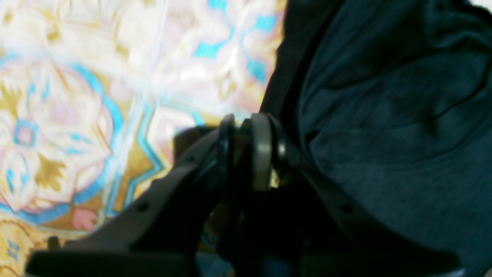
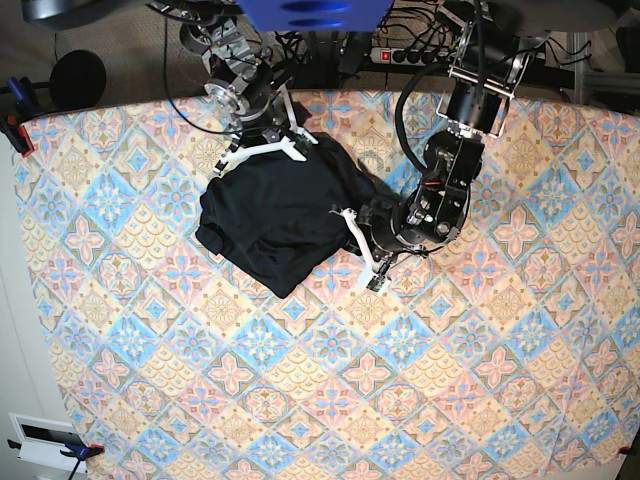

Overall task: Layout the t-shirt on the table in an organized manner, then fold the t-shirt properly
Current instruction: 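Lift the bundle with both grippers and shift it toward the right arm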

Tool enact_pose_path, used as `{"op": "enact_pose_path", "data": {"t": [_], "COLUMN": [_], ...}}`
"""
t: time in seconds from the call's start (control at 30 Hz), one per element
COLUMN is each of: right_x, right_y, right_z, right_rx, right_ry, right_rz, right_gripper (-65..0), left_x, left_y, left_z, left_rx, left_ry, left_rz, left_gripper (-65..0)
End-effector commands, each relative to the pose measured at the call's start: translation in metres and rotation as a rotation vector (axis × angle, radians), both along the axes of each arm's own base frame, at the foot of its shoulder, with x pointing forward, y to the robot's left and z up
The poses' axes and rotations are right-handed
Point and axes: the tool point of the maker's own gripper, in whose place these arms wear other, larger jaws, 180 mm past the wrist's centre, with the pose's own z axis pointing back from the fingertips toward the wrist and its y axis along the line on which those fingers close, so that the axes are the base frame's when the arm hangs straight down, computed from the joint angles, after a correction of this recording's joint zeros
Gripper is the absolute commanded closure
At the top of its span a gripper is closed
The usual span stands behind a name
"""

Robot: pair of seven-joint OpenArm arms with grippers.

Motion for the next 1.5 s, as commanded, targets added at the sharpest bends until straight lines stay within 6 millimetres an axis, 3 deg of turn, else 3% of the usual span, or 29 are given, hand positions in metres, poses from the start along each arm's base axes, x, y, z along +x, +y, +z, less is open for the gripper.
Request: {"op": "enact_pose_path", "data": {"t": [0.0,0.17,0.33,0.67,0.97,1.13,1.27,1.37,1.47], "right_x": [0.012,0.028,0.027,0.006,0.002,-0.005,0.012,0.031,0.036], "right_y": [0.003,0.001,0.004,0.042,0.059,0.078,0.098,0.102,0.101], "right_z": [0.01,0.018,0.015,0.012,0.014,0.01,0.022,0.032,0.029], "right_rx": [0.015,0.005,0.005,0.039,0.062,0.09,0.114,0.114,0.099], "right_ry": [-0.044,-0.08,-0.069,-0.042,-0.048,-0.022,-0.07,-0.114,-0.112], "right_rz": [-0.003,-0.009,-0.002,0.114,0.167,0.181,0.214,0.219,0.221], "right_gripper": [0.0,0.0,0.0,0.0,0.0,0.0,0.0,0.0,0.0], "left_x": [0.01,0.011,0.014,0.02,0.022,0.03,0.031,0.025,0.023], "left_y": [-0.004,0.013,0.026,0.039,0.038,0.056,0.061,0.066,0.068], "left_z": [0.015,0.012,0.012,0.014,0.017,0.023,0.028,0.023,0.022], "left_rx": [-0.028,-0.027,-0.027,-0.036,-0.048,-0.098,-0.15,-0.158,-0.159], "left_ry": [-0.044,-0.038,-0.037,-0.043,-0.05,-0.05,-0.042,-0.024,-0.018], "left_rz": [-0.001,0.046,0.082,0.129,0.136,0.217,0.24,0.244,0.248], "left_gripper": [-6.5,-6.5,-6.5,-6.5,-6.5,-6.5,-6.5,-6.5,-6.5]}}
